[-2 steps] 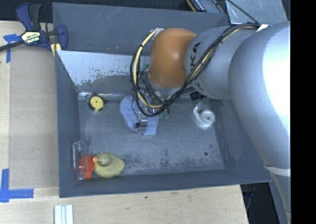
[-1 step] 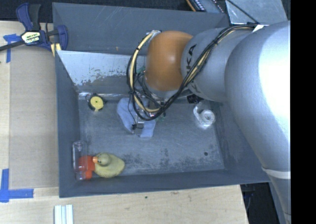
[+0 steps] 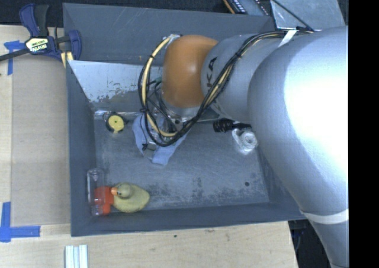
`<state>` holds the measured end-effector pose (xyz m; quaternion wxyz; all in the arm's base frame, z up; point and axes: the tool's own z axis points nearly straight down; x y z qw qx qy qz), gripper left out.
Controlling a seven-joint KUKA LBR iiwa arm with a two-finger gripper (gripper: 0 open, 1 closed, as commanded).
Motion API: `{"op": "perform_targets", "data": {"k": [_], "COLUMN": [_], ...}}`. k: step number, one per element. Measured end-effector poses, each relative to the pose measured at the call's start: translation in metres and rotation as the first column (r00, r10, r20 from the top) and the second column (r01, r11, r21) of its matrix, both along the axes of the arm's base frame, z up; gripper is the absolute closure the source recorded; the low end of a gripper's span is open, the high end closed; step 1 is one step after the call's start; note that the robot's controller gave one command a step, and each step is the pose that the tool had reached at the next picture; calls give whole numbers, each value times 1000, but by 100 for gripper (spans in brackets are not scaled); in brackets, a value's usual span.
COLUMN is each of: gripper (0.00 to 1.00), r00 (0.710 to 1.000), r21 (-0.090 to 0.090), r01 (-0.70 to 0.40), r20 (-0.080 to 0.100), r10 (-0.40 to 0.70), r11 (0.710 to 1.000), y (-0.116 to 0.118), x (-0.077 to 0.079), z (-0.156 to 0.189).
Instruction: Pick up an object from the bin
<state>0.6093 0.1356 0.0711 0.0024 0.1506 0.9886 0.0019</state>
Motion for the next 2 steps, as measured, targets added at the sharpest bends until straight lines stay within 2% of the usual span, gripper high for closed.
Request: {"op": "perform_targets", "data": {"k": [1,2], "gripper": [0,100], "r00": [979,1000], "r21": [-3,3], "r01": [-204,-2], "r20": [4,8], "r10": [204,2], "r11": [979,1000], "y": [14,1], "x": [-15,2], "z": [0,2]}}
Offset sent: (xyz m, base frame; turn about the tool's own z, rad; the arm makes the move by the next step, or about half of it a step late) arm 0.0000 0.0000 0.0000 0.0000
